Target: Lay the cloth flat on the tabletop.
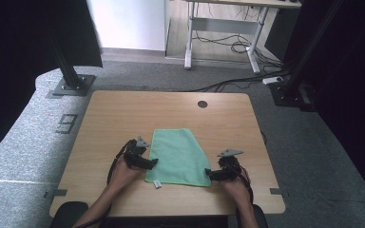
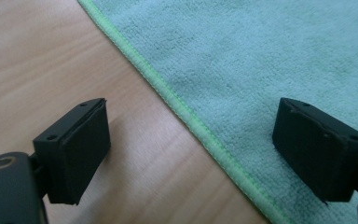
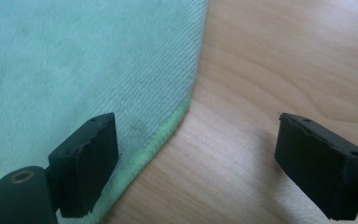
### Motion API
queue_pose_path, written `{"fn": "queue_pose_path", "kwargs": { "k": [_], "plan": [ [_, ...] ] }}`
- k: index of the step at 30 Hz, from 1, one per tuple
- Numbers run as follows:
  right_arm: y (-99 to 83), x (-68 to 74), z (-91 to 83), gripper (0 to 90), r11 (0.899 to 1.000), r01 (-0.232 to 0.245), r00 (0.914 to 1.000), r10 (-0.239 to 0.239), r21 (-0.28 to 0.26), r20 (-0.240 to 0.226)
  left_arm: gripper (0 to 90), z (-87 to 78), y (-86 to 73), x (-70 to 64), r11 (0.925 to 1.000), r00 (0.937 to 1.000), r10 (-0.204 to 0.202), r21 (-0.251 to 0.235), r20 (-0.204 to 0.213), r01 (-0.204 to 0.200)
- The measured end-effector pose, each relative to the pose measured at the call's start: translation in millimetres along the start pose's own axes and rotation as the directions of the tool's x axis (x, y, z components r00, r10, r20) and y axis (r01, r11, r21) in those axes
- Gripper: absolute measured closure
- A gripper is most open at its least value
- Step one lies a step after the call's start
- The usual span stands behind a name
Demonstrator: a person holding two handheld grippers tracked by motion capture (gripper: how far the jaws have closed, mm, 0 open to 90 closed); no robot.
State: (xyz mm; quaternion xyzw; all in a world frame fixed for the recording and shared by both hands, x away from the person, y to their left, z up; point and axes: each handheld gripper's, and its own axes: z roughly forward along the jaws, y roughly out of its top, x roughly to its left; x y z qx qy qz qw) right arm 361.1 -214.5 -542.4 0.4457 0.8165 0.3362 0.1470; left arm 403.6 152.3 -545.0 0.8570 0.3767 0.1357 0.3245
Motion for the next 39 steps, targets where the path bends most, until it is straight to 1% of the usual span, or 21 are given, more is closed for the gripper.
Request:
{"fn": "queue_pose_path", "kwargs": {
  "k": [4,5,6,7,10,11,12,15,16,17,18,19,22,25,29,31,33,35,37,38,39],
  "plan": [
    [4.4,-2.2,-2.9,14.0,0.999,-0.022,0.9998,0.022,-0.030,-0.004,11.7,-5.8,-10.7,-6.0,0.9994,0.9998,-0.017,-0.030,-0.015,0.016],
    [8.5,-4.1,-3.8,17.6,0.998,-0.032,0.9993,0.030,-0.058,-0.023,11.8,-7.5,-13.0,-7.1,0.9994,0.9998,-0.014,-0.033,-0.014,0.013],
    [8.5,-4.1,-3.8,17.6,0.998,-0.032,0.9993,0.030,-0.058,-0.023,11.8,-9.0,-14.8,-8.2,0.9994,0.9998,-0.015,-0.033,-0.014,0.015],
    [13.5,-5.4,-3.4,20.4,0.997,-0.040,0.9986,0.037,-0.072,-0.039,11.7,-11.5,-17.7,-9.8,0.9994,0.9998,-0.013,-0.033,-0.014,0.012],
    [16.5,-5.9,-2.4,22.2,0.997,-0.036,0.9988,0.034,-0.075,-0.036,11.7,-12.1,-18.7,-10.3,0.9993,0.9998,-0.015,-0.034,-0.013,0.015],
    [24.0,-7.1,0.4,26.0,0.997,-0.026,0.9990,0.023,-0.075,-0.039,11.7,-12.1,-18.6,-10.2,0.9993,0.9998,-0.015,-0.034,-0.013,0.014],
    [27.8,-7.3,2.0,26.7,0.997,-0.022,0.9991,0.019,-0.075,-0.038,11.6,-12.0,-18.6,-10.2,0.9993,0.9998,-0.015,-0.034,-0.013,0.015],
    [41.2,-7.5,8.8,31.3,0.998,-0.002,0.9996,0.001,-0.063,-0.030,11.6,-12.0,-18.6,-10.2,0.9993,0.9998,-0.015,-0.034,-0.013,0.014],
    [50.7,-8.2,14.5,35.6,0.998,0.011,0.9994,-0.013,-0.054,-0.032,11.6,-12.0,-18.6,-10.2,0.9993,0.9998,-0.015,-0.034,-0.013,0.015],
    [50.7,-8.2,14.5,35.6,0.998,0.011,0.9994,-0.013,-0.054,-0.032,11.6,-12.0,-18.6,-10.2,0.9993,0.9998,-0.015,-0.034,-0.013,0.015],
    [60.1,-8.0,20.7,38.1,0.999,0.021,0.9991,-0.023,-0.049,-0.034,11.4,-11.9,-18.5,-10.2,0.9993,0.9998,-0.015,-0.033,-0.013,0.014],
    [60.1,-8.0,20.7,38.1,0.999,0.021,0.9991,-0.023,-0.049,-0.034,11.4,-11.9,-18.4,-10.2,0.9993,0.9998,-0.015,-0.033,-0.013,0.015],
    [72.9,-6.6,30.6,43.2,0.998,0.049,0.9981,-0.050,-0.028,-0.036,11.3,-11.8,-18.3,-10.1,0.9993,0.9998,-0.015,-0.033,-0.013,0.015],
    [85.5,-4.9,42.8,48.8,0.998,0.058,0.9972,-0.058,-0.016,-0.048,11.2,-11.7,-18.2,-10.0,0.9994,0.9998,-0.015,-0.033,-0.013,0.015],
    [92.3,-3.3,51.5,51.2,0.998,0.069,0.9960,-0.069,-0.002,-0.056,11.1,-11.5,-18.0,-9.8,0.9994,0.9998,-0.014,-0.033,-0.013,0.013],
    [96.8,-1.9,61.9,54.5,0.997,0.078,0.9954,-0.077,0.018,-0.057,11.0,-11.3,-17.8,-9.8,0.9994,0.9998,-0.014,-0.033,-0.012,0.013],
    [97.2,-0.5,68.7,59.2,0.995,0.086,0.9949,-0.084,0.041,-0.055,11.0,-11.3,-17.8,-9.8,0.9994,0.9998,-0.015,-0.033,-0.012,0.014],
    [96.1,0.8,73.3,66.8,0.994,0.094,0.9936,-0.089,0.064,-0.070,10.9,-11.2,-17.6,-9.7,0.9994,0.9998,-0.013,-0.033,-0.011,0.013],
    [94.8,3.4,74.9,76.6,0.995,0.078,0.9935,-0.072,0.065,-0.088,10.9,-11.1,-17.6,-9.7,0.9994,0.9999,-0.013,-0.032,-0.011,0.013],
    [95.6,4.8,73.7,82.7,0.995,0.081,0.9937,-0.075,0.067,-0.083,10.9,-11.1,-17.5,-9.7,0.9994,0.9999,-0.013,-0.032,-0.011,0.012],
    [96.6,5.9,72.6,84.7,0.994,0.081,0.9935,-0.076,0.068,-0.085,10.9,-11.1,-17.5,-9.7,0.9994,0.9999,-0.013,-0.032,-0.011,0.012]
  ]
}}
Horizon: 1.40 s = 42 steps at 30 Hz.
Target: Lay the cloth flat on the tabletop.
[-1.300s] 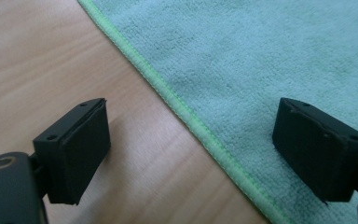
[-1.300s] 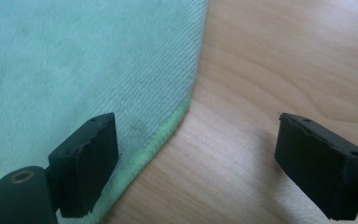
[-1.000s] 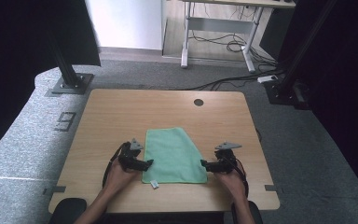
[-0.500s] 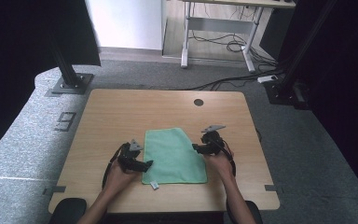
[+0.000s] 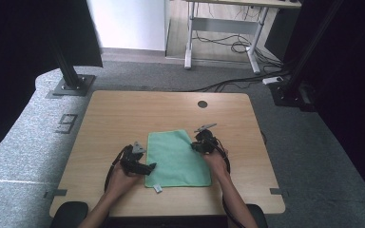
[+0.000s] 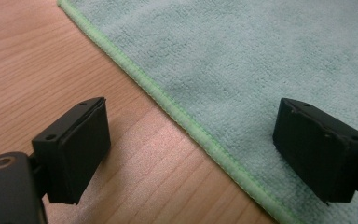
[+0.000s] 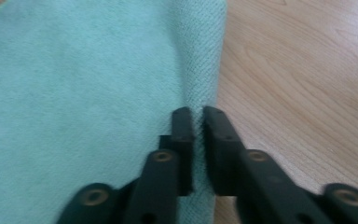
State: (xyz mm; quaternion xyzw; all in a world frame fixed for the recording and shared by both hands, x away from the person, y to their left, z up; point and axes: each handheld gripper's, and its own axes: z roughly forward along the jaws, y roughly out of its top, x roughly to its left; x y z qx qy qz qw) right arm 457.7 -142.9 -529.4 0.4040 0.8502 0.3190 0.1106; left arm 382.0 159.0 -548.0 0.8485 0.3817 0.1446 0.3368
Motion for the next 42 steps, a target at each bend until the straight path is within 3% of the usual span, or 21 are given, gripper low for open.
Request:
{"fn": "queue_pose_path", "kwargs": {
  "k": [2,7,8,9,10,13,14,15,20,22,26,29,31,32,33,39,42],
  "plan": [
    [2.4,2.3,-2.8,85.3,1.000,0.003,1.0000,-0.003,0.000,0.004,10.9,0.0,0.0,0.0,1.0000,1.0000,0.000,0.000,0.000,0.000],
    [21.3,33.5,-28.1,85.8,0.994,0.085,0.9961,-0.086,-0.063,-0.021,10.9,-0.1,0.1,0.0,1.0000,1.0000,0.001,0.001,0.000,-0.001],
    [21.3,33.5,-28.1,85.8,0.994,0.085,0.9961,-0.086,-0.063,-0.021,10.9,-0.1,0.1,0.0,1.0000,1.0000,0.001,0.001,0.000,-0.001],
    [24.1,40.7,-30.3,85.8,0.992,0.108,0.9933,-0.111,-0.071,-0.032,10.9,0.0,0.1,0.0,1.0000,1.0000,0.001,0.001,0.000,-0.001],
    [28.3,57.5,-30.2,85.7,0.985,0.155,0.9857,-0.159,-0.073,-0.055,10.9,0.0,0.1,0.0,1.0000,1.0000,0.001,0.001,0.000,-0.001],
    [28.3,76.6,-21.2,85.4,0.979,0.193,0.9762,-0.198,-0.058,-0.089,10.9,0.0,0.0,0.0,1.0000,1.0000,0.001,0.001,-0.001,-0.001],
    [28.3,76.6,-21.2,85.4,0.979,0.193,0.9762,-0.198,-0.058,-0.089,10.9,0.0,0.0,0.0,1.0000,1.0000,0.001,0.001,-0.001,-0.001],
    [25.1,88.5,-8.9,85.1,0.975,0.220,0.9688,-0.223,-0.036,-0.109,10.9,0.1,0.0,-0.1,1.0000,1.0000,-0.002,-0.001,0.000,0.002],
    [15.4,102.0,14.8,82.0,0.973,0.231,0.9619,-0.226,0.018,-0.154,10.9,-0.1,0.0,0.2,1.0000,1.0000,0.003,0.003,0.001,-0.003],
    [14.8,102.9,15.9,80.4,0.973,0.229,0.9620,-0.223,0.020,-0.158,10.9,-0.1,0.0,0.2,1.0000,1.0000,0.003,0.003,0.000,-0.003],
    [23.7,94.7,1.7,59.7,0.984,0.175,0.9608,-0.178,-0.034,-0.213,10.9,-0.1,0.0,0.1,1.0000,1.0000,0.002,0.002,0.000,-0.002],
    [33.7,84.8,-14.7,56.0,0.984,0.156,0.9710,-0.170,-0.088,-0.168,10.9,-0.1,0.1,0.1,1.0000,1.0000,0.002,0.001,0.000,-0.002],
    [38.6,77.8,-21.2,55.9,0.985,0.143,0.9789,-0.155,-0.095,-0.133,10.9,-0.1,0.1,0.0,1.0000,1.0000,0.001,0.001,0.000,-0.001],
    [38.6,77.8,-21.2,55.9,0.985,0.143,0.9789,-0.155,-0.095,-0.133,10.9,-0.1,0.1,0.0,1.0000,1.0000,0.001,0.001,0.000,-0.001],
    [41.0,70.6,-21.1,56.7,0.986,0.147,0.9832,-0.154,-0.082,-0.097,10.9,-0.1,0.1,0.1,1.0000,1.0000,0.002,0.001,0.000,-0.002],
    [36.5,63.5,-2.2,55.9,0.990,0.136,0.9871,-0.139,-0.046,-0.079,10.9,-0.1,0.1,0.1,1.0000,1.0000,0.001,0.002,0.000,-0.001],
    [28.0,66.6,20.5,59.7,0.985,0.174,0.9826,-0.174,0.002,-0.066,10.9,0.0,0.0,0.0,1.0000,1.0000,0.001,0.001,0.000,-0.001]
  ]
}}
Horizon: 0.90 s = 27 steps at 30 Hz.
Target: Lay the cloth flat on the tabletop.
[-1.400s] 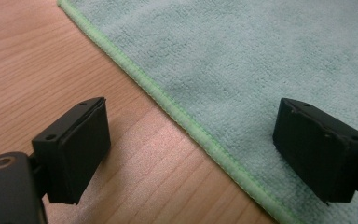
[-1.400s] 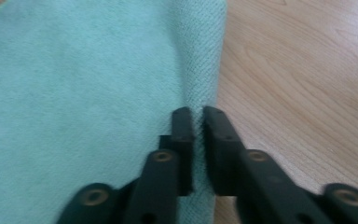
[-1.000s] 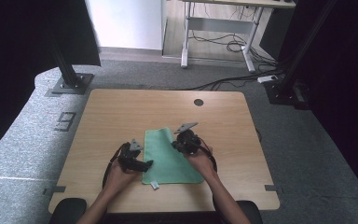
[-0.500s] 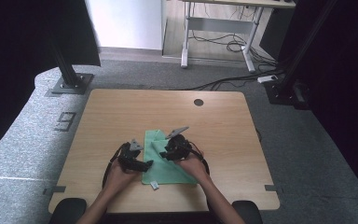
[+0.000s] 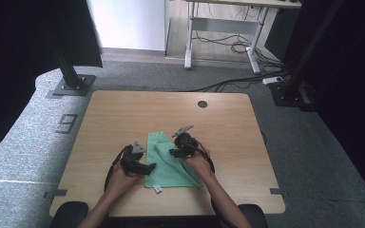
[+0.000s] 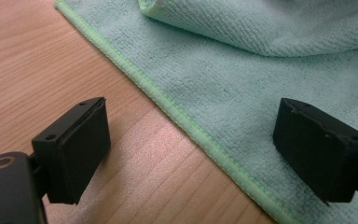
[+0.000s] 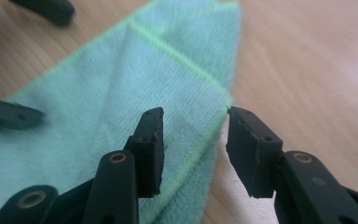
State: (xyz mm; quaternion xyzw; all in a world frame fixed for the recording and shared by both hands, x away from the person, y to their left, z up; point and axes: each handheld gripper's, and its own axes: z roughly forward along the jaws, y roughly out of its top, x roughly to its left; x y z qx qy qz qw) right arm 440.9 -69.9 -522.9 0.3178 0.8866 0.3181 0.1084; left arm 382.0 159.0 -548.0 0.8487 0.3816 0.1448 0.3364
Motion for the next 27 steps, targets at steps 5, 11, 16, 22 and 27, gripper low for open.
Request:
{"fn": "queue_pose_path", "kwargs": {
  "k": [5,11,16,22,27],
  "plan": [
    [-1.9,1.8,-0.2,77.9,1.000,-0.002,0.9996,0.002,-0.013,0.029,10.9,0.0,0.0,0.0,1.0000,1.0000,0.000,0.000,-0.001,0.000],
    [2.3,-8.6,-19.0,87.4,0.999,-0.028,0.9985,0.030,-0.045,0.045,10.9,0.0,0.0,-0.1,1.0000,1.0000,-0.001,0.000,0.001,0.001],
    [1.6,-13.0,-22.1,76.0,0.997,-0.048,0.9987,0.049,-0.060,0.012,10.9,0.0,0.0,0.0,1.0000,1.0000,-0.001,0.000,0.000,0.001],
    [0.6,-1.9,0.5,75.1,1.000,-0.017,0.9998,0.017,-0.011,-0.006,10.9,0.0,0.0,0.0,1.0000,1.0000,0.000,0.000,0.000,0.000],
    [0.2,-1.3,1.7,85.9,1.000,-0.014,0.9999,0.014,-0.005,0.000,10.9,0.0,0.0,0.0,1.0000,1.0000,0.000,0.000,0.000,0.000]
  ]
}}
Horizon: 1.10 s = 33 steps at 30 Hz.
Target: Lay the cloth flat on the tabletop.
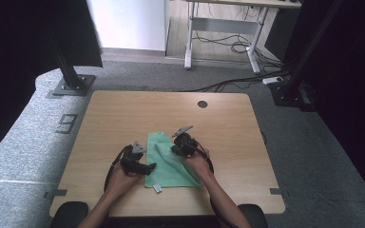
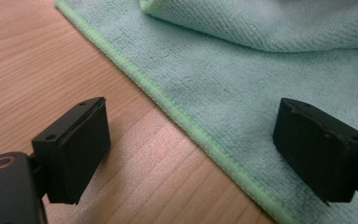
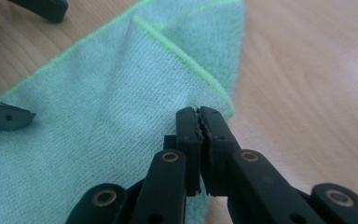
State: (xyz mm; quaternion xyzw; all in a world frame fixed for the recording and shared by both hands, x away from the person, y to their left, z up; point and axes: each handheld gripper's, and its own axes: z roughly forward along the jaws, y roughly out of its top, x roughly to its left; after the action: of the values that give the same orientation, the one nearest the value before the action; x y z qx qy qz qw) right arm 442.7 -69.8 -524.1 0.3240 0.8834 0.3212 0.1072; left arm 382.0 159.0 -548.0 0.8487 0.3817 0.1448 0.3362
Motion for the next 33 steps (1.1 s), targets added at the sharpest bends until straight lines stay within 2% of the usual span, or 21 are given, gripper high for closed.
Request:
{"fn": "queue_pose_path", "kwargs": {
  "k": [3,4,6,10,13,16,18,20,21,22,23,28,33],
  "plan": [
    [3.7,-3.8,-12.4,86.2,1.000,0.004,0.9996,-0.003,-0.029,0.027,10.9,0.0,0.0,-0.1,1.0000,1.0000,-0.001,0.000,0.000,0.001],
    [6.5,-9.2,-21.7,86.2,0.999,-0.009,0.9990,0.011,-0.050,0.044,10.9,0.0,0.0,-0.1,1.0000,1.0000,-0.001,0.000,0.000,0.001],
    [7.6,-12.7,-26.1,86.2,0.998,-0.010,0.9985,0.014,-0.060,0.054,10.9,0.0,0.0,-0.1,1.0000,1.0000,-0.001,-0.001,0.000,0.001],
    [10.2,-29.4,-39.7,86.2,0.998,-0.017,0.9939,0.023,-0.060,0.108,10.9,0.0,0.0,-0.1,1.0000,1.0000,0.000,0.000,-0.002,0.000],
    [11.7,-46.3,-46.7,86.2,0.999,-0.015,0.9850,0.022,-0.042,0.171,10.9,0.1,0.0,0.1,1.0000,1.0000,0.002,-0.002,-0.003,-0.002],
    [11.5,-63.5,-51.7,85.4,0.998,-0.036,0.9746,0.045,-0.043,0.219,10.9,0.2,-0.1,-0.2,1.0000,1.0000,-0.001,-0.002,-0.002,0.001],
    [9.1,-75.3,-52.7,76.1,0.997,-0.055,0.9660,0.066,-0.051,0.250,10.9,0.2,-0.1,-0.1,1.0000,1.0000,-0.001,-0.002,-0.001,0.001],
    [4.9,-85.1,-51.2,63.6,0.996,-0.086,0.9620,0.092,-0.037,0.257,10.9,0.2,0.0,-0.2,1.0000,1.0000,-0.002,-0.002,-0.002,0.002],
    [1.5,-88.5,-51.3,60.6,0.995,-0.093,0.9585,0.099,-0.035,0.267,10.9,0.2,0.0,-0.1,1.0000,1.0000,-0.002,-0.001,-0.002,0.002],
    [-1.1,-89.2,-52.2,58.2,0.994,-0.101,0.9565,0.109,-0.041,0.271,10.5,0.3,0.0,-0.2,1.0000,1.0000,-0.004,-0.001,-0.004,0.004],
    [-6.2,-89.5,-54.9,53.2,0.992,-0.112,0.9581,0.122,-0.054,0.259,10.3,0.3,0.1,-0.1,1.0000,1.0000,-0.002,-0.001,-0.003,0.002],
    [-20.0,-83.5,-59.8,46.3,0.993,-0.104,0.9647,0.115,-0.057,0.237,8.3,-1.0,1.7,1.4,0.9999,0.9999,-0.015,0.008,-0.004,0.015],
    [-48.2,-67.8,-62.1,40.5,0.990,-0.123,0.9708,0.135,-0.071,0.198,6.6,-7.0,-0.1,-3.1,0.9999,1.0000,-0.007,0.016,-0.003,0.007]
  ]
}}
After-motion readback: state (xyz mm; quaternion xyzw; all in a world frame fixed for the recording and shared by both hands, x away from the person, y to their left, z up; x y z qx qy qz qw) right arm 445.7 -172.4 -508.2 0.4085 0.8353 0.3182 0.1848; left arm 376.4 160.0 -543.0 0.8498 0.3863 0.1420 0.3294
